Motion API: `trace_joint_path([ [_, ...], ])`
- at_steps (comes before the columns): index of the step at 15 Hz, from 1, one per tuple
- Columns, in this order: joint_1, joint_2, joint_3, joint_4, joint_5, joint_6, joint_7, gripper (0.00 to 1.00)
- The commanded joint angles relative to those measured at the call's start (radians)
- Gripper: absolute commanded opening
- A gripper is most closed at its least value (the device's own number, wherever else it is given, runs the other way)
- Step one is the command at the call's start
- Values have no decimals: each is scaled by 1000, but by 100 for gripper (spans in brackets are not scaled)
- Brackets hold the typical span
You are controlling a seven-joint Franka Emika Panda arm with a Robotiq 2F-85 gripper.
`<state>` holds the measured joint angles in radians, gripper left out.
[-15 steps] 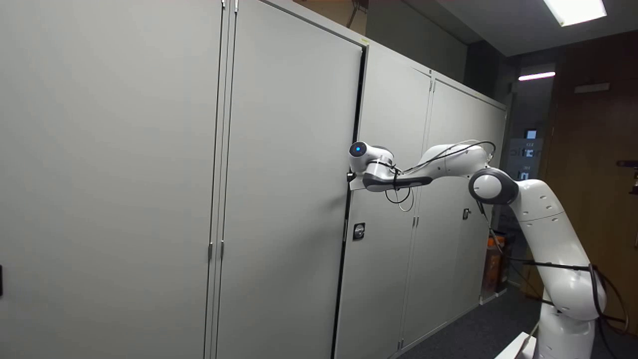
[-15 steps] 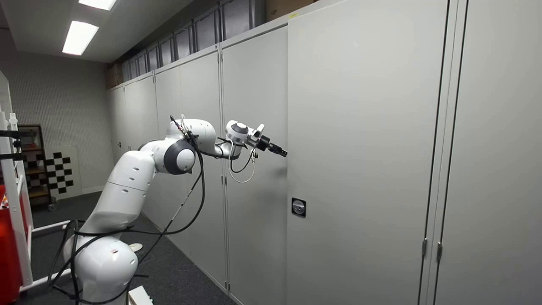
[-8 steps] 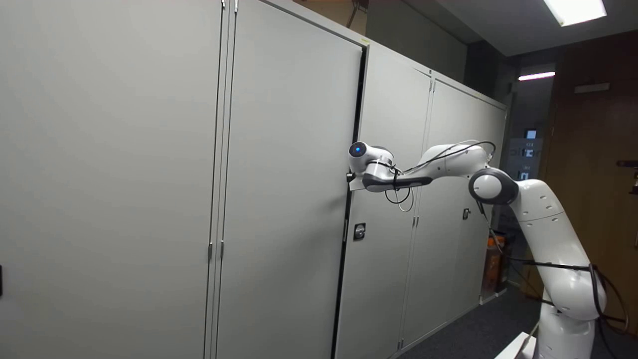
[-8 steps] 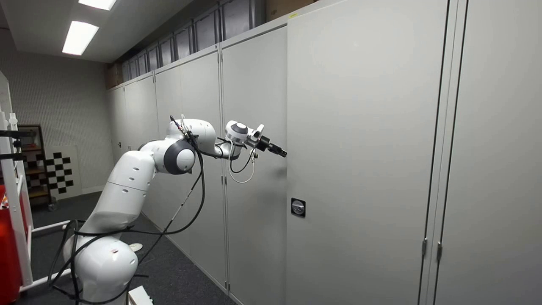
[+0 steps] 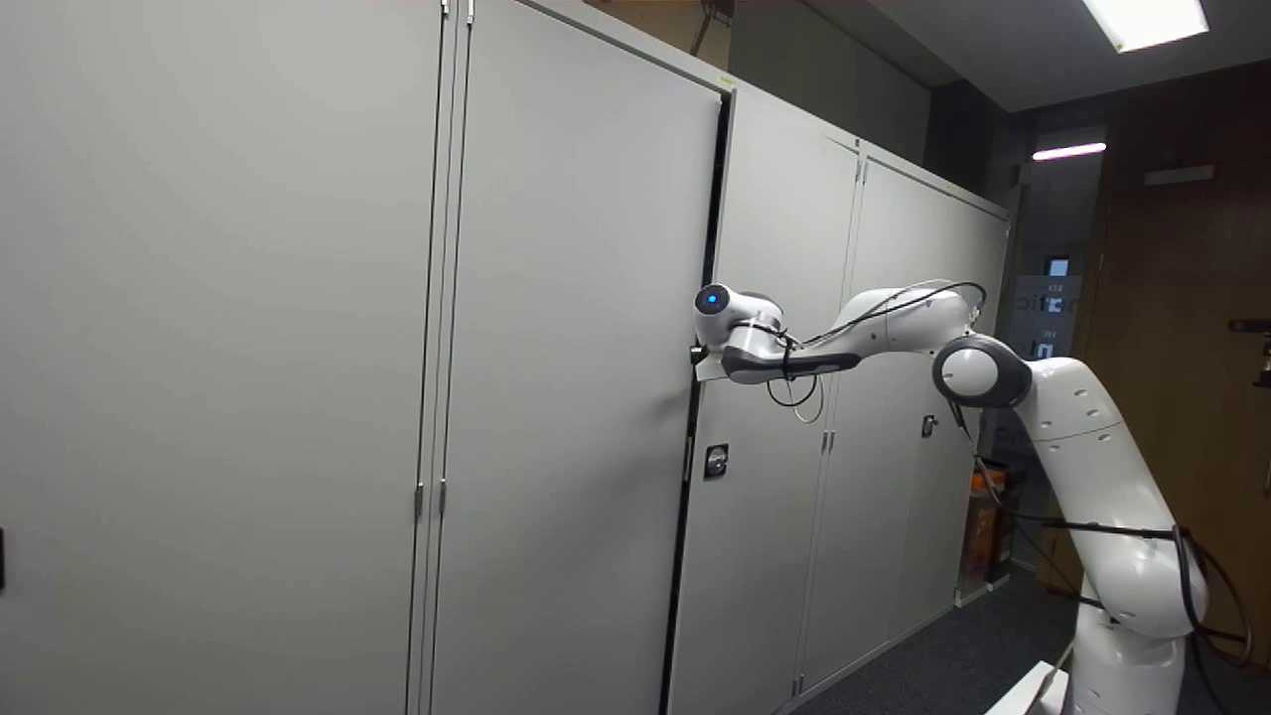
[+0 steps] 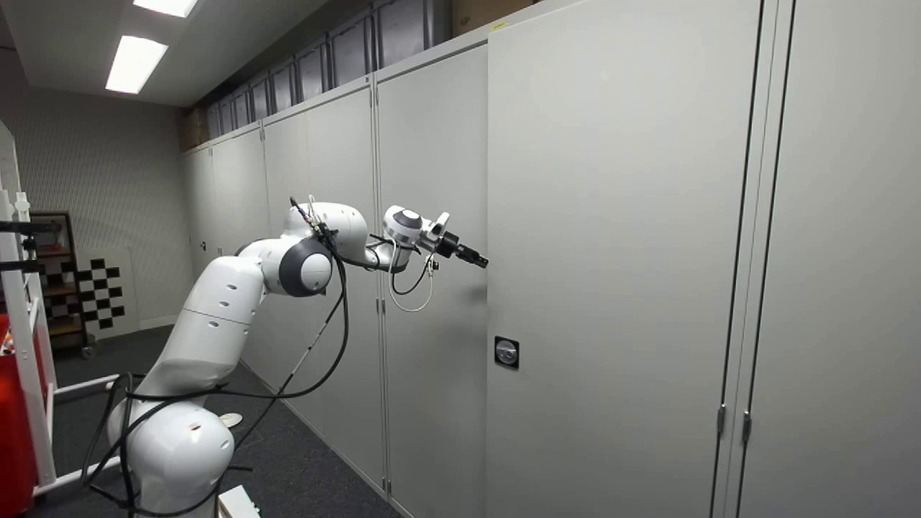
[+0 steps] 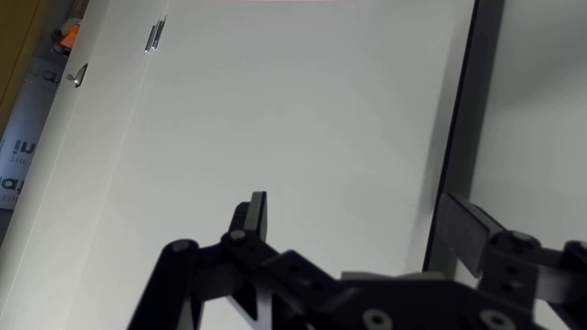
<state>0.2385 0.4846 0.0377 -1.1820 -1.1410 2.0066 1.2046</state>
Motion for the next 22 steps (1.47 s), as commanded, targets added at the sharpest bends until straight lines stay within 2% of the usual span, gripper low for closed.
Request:
trace_joint_path([
  [1,-1,-13,0,-7,-4,10,4,100],
  [5,-14,-22,15,-17,34,33,-11,100],
  [12,-46,-73,52,-77,185,134,-36,100],
  [20,-76,-112,53,-120,269,192,-63,100],
  [21,-45,-48,36,-35,238,141,-36,100],
  [22,-46,-49,36,-39,241,143,-36,100],
])
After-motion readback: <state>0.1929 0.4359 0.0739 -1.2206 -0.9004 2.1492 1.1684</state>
